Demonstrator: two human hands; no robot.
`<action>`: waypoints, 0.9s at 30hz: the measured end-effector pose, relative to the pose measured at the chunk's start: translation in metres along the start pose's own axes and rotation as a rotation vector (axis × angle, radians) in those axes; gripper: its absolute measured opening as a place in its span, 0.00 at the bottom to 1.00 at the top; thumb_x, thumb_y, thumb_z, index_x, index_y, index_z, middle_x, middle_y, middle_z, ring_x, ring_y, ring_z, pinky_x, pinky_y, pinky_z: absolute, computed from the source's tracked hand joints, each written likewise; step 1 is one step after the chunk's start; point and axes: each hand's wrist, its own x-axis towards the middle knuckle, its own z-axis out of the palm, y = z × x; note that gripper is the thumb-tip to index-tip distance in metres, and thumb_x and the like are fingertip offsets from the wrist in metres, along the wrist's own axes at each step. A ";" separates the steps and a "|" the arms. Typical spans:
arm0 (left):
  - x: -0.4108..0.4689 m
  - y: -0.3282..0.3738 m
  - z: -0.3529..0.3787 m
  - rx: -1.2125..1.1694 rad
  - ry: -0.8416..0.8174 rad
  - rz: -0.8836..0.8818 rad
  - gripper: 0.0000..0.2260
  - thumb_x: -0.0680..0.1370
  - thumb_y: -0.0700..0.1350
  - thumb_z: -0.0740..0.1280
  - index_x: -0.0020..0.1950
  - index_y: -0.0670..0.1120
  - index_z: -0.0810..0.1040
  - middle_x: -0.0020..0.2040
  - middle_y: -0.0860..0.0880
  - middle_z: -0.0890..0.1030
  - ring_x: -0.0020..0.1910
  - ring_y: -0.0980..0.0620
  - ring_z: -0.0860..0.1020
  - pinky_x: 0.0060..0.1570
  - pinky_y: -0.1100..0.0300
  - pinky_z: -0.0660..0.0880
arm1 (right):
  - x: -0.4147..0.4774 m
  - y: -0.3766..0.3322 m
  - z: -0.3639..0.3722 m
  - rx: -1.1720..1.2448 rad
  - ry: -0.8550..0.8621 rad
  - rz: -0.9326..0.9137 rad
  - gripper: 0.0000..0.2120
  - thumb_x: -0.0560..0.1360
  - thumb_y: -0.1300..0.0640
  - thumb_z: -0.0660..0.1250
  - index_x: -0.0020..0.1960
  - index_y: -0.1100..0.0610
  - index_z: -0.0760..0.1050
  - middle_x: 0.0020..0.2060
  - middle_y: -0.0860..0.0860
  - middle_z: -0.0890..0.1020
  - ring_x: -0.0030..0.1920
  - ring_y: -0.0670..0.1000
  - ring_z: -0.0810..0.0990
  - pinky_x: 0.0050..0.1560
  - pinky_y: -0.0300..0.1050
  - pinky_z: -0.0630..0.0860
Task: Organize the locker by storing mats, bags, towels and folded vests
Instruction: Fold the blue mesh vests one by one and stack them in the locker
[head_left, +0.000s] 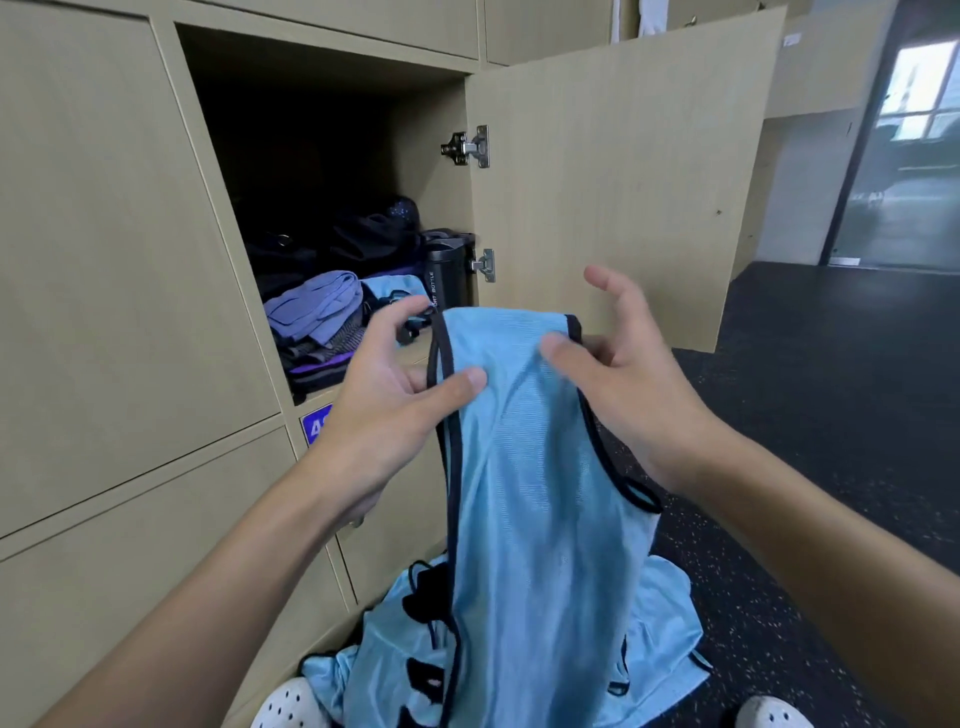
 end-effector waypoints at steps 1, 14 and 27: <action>0.001 0.002 0.001 -0.010 0.029 0.018 0.30 0.76 0.35 0.70 0.73 0.53 0.63 0.44 0.42 0.86 0.43 0.47 0.85 0.51 0.54 0.81 | 0.000 0.003 -0.002 -0.049 -0.086 0.044 0.38 0.74 0.53 0.73 0.75 0.39 0.53 0.45 0.43 0.85 0.47 0.42 0.84 0.53 0.41 0.77; -0.006 -0.033 0.011 -0.057 -0.009 -0.131 0.48 0.71 0.38 0.77 0.75 0.69 0.51 0.55 0.47 0.85 0.54 0.49 0.84 0.61 0.50 0.76 | 0.001 0.008 -0.003 -0.014 -0.030 -0.032 0.41 0.76 0.66 0.70 0.73 0.34 0.52 0.45 0.71 0.79 0.42 0.70 0.78 0.53 0.72 0.75; -0.005 -0.046 0.008 -0.064 -0.058 -0.127 0.49 0.67 0.38 0.80 0.73 0.72 0.57 0.73 0.52 0.71 0.64 0.53 0.79 0.60 0.53 0.79 | 0.005 0.020 -0.007 0.058 -0.107 -0.002 0.43 0.75 0.68 0.70 0.73 0.32 0.54 0.42 0.60 0.83 0.41 0.52 0.82 0.49 0.48 0.81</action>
